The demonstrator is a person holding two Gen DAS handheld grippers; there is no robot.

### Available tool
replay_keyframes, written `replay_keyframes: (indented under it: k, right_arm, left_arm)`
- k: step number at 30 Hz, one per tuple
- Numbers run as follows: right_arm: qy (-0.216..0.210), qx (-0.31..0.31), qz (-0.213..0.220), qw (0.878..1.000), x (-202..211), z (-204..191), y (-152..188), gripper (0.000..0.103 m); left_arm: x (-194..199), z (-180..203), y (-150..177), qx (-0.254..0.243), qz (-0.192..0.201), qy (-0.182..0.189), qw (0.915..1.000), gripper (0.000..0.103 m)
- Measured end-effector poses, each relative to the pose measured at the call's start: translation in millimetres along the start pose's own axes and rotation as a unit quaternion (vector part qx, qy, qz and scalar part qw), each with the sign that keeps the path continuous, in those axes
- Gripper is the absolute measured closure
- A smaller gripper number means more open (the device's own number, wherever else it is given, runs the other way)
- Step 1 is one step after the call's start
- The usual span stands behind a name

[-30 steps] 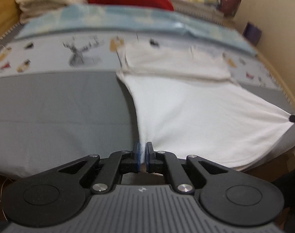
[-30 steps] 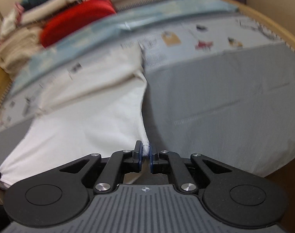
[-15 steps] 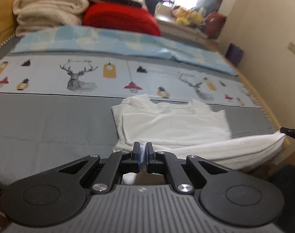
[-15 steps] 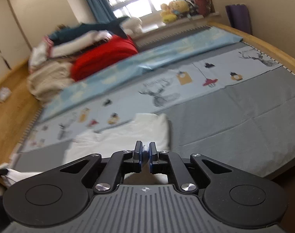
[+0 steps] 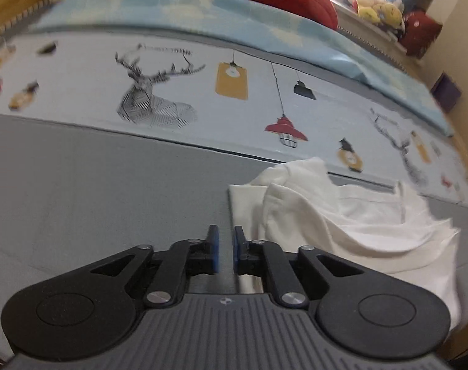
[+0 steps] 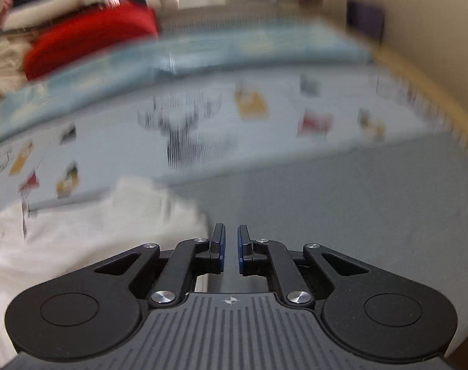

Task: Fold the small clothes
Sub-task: 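Carry the hem over the shirt body with both tools and lay it down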

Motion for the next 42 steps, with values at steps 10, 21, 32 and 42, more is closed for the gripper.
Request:
replay_keyframes:
  k: [10, 21, 32, 42]
  right_arm:
    - [-0.056, -0.006, -0.051, 0.997, -35.6, 4.3, 9.8, 0.079]
    - [-0.070, -0.015, -0.002, 0.997, -45.0, -16.5, -17.5, 0.098]
    - [-0.050, -0.064, 0.150, 0.985, -31.2, -38.6, -68.5, 0.098]
    - [-0.026, -0.160, -0.007, 0.987, -79.9, -30.0, -53.1, 0.091]
  left_arm:
    - [-33.8, 15.0, -9.7, 0.011, -0.022, 0.017, 0.9996, 0.070]
    - [-52.7, 49.1, -34.1, -0.015, 0.016, -0.019, 0.9996, 0.099]
    - [-42.1, 34.5, -68.7, 0.058, 0.102, -0.055, 0.9916, 0.097]
    - [-30.9, 11.1, -49.5, 0.079, 0.012, -0.001, 0.9968, 0.084]
Point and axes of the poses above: each gripper's, at about its wrist camera, not at the fingertips, and x roughly against the way its jaws point, z to its right, y to its underside, the point moved 3 cm from there along -x, roughly the way its jaws point, and after that the axes turned 3 degrees about -z, right-handed, at the moved point
